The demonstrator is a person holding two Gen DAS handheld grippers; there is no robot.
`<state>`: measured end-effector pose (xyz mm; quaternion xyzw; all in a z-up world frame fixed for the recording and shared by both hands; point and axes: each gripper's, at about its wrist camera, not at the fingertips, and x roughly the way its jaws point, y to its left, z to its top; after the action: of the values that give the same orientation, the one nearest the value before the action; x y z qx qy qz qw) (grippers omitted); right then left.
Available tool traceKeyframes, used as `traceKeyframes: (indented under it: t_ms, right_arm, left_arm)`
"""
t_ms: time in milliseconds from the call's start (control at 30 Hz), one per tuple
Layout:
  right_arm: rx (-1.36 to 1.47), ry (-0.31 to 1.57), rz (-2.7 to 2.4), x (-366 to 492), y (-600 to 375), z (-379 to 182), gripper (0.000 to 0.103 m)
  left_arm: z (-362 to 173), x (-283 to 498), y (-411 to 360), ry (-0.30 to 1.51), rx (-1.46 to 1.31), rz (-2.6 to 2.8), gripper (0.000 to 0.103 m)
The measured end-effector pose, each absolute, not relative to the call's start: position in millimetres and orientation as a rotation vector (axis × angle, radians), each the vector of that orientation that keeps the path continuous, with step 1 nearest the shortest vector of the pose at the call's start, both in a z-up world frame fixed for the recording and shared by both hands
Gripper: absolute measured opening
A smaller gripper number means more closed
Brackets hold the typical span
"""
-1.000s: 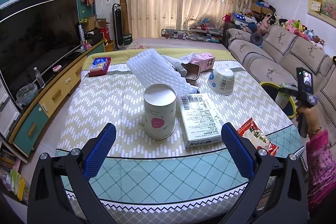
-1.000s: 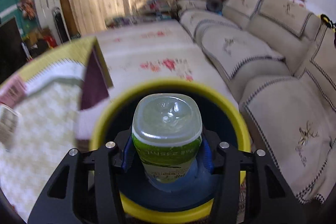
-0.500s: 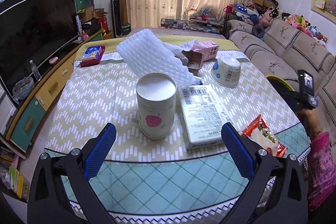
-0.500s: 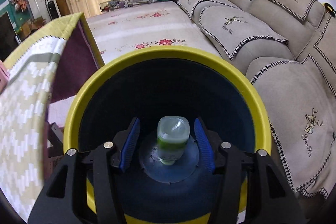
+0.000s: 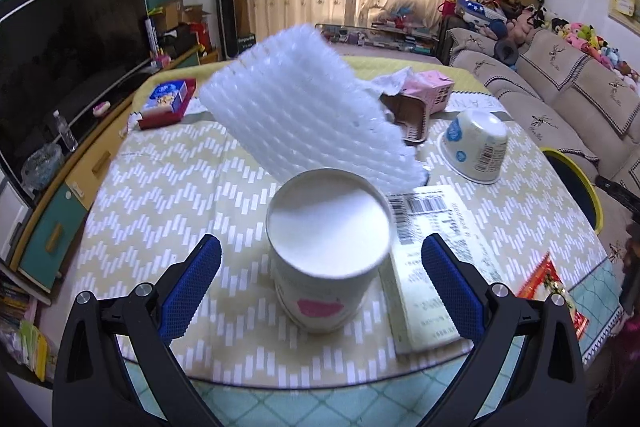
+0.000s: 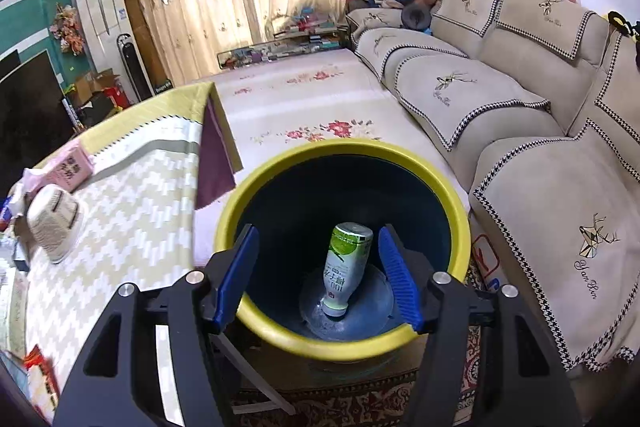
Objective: Collect trash
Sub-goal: 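Open the right tool to drop the green bottle into the yellow-rimmed bin, then grasp the white paper cup with the left tool while the right tool withdraws, then carry the paper cup over the bin with the left tool and release it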
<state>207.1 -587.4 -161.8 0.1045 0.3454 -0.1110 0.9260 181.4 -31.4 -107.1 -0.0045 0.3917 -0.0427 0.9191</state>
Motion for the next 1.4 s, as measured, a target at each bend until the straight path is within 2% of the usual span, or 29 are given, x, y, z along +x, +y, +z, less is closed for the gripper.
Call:
traceKeyframes:
  t_ms: [200, 400, 767, 1033, 1400]
  right_arm:
    - [0.218, 0.705, -0.207, 197.4, -580.8, -156.4, 0.060]
    - [0.211, 0.701, -0.192, 184.9, -571.8, -155.5, 0.060]
    - [0.198, 0.666, -0.185, 157.8, -560.1, -143.9, 0.060]
    - [0.199, 0.640, -0.198, 133.8, -560.1, -134.7, 0.061]
    - [0.188, 0.597, -0.274, 98.2, -571.0, -131.5, 0.062]
  left_arm:
    - [-114.9, 193.7, -27.7, 0.824, -0.029, -0.095, 0.081]
    - [-119.1, 195.8, -28.3, 0.843, -0.033, -0.127, 0.056]
    - [-108.4, 156.8, -28.9, 0.863, 0.001, -0.156, 0.055]
    - [-76.4, 99.2, -45.4, 0.814, 0.024, -0.259, 0.055]
    - [-25.9, 79.4, -145.4, 0.689, 0.148, -0.502, 0.055]
